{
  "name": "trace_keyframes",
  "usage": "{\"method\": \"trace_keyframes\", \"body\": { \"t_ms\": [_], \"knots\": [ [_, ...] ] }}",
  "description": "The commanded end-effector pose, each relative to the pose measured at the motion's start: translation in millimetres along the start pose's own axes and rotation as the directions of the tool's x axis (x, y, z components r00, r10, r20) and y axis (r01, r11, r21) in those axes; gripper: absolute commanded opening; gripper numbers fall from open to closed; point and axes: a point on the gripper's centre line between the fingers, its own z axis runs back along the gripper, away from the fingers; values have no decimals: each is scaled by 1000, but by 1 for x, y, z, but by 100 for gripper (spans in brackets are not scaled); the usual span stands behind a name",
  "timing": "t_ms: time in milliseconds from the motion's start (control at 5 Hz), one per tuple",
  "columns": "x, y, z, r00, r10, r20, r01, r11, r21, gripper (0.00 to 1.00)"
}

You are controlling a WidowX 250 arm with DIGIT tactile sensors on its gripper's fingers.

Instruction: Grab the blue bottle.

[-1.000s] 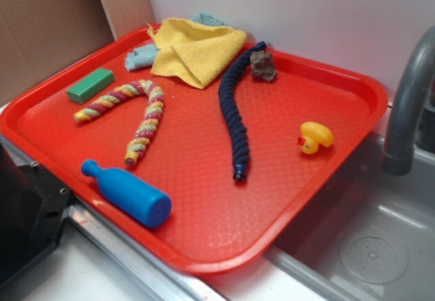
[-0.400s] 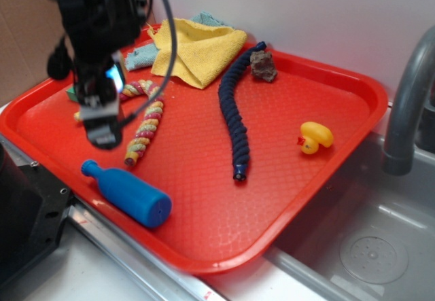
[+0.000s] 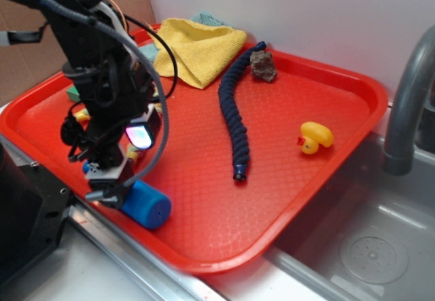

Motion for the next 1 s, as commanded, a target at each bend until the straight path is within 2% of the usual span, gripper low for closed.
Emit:
{"method": "trace_keyframes", "body": {
  "t_ms": [0,200,600,800],
  "knots": [
    [14,-9,-5,999,-36,5,36,999,-16,100],
    [18,-9,-12,999,-39,-33,38,999,-7,100],
    [12,25,-20,988,114,-100,-117,993,-20,100],
    [3,36,-17,972,208,-108,-208,978,9,99]
  ]
}}
